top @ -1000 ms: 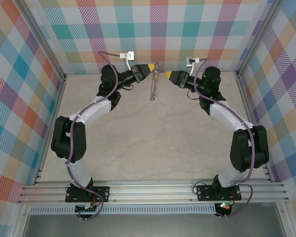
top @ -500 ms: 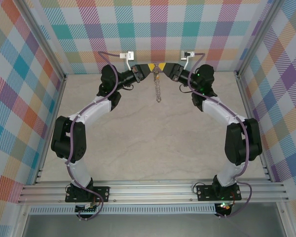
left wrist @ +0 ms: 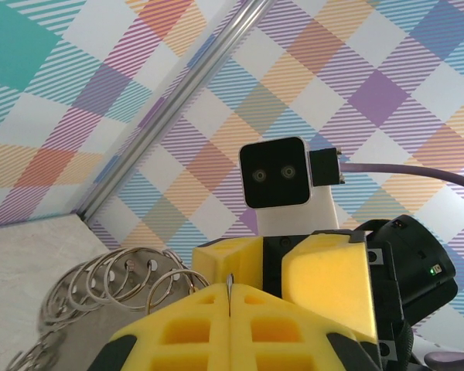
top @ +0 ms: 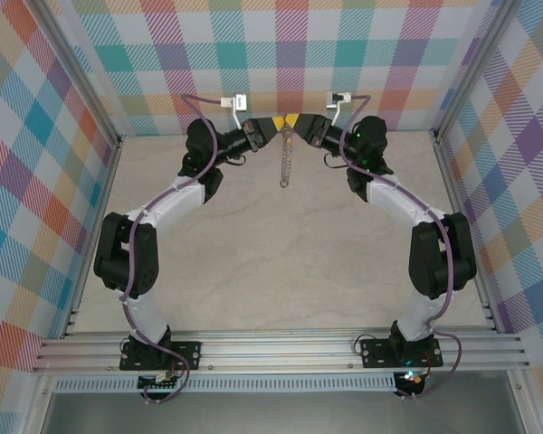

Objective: Put the keys on the keyring

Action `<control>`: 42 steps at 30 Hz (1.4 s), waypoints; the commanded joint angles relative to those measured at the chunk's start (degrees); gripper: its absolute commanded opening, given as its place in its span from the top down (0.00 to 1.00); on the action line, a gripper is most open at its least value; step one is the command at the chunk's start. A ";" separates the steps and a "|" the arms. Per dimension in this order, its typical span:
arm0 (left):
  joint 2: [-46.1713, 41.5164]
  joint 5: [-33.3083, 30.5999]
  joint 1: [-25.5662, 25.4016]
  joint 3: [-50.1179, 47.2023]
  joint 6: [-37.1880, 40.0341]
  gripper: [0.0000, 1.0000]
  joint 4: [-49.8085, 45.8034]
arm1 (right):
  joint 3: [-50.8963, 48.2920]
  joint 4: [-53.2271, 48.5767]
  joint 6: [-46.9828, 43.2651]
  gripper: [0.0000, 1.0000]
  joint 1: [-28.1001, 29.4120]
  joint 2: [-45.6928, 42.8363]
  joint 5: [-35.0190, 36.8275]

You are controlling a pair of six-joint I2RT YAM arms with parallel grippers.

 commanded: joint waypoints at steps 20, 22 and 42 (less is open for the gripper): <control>-2.78 -0.25 -0.72 0.26 -0.21 1.00 4.09 | 2.87 1.03 -0.76 1.00 0.59 1.27 -1.61; -2.87 -0.11 -0.72 0.57 0.20 1.00 3.24 | 3.40 -0.69 -2.13 1.00 0.50 1.05 -1.85; -3.76 7.30 4.29 10.80 17.30 0.38 -23.72 | 15.73 -25.04 -18.12 1.00 -6.65 4.44 -23.53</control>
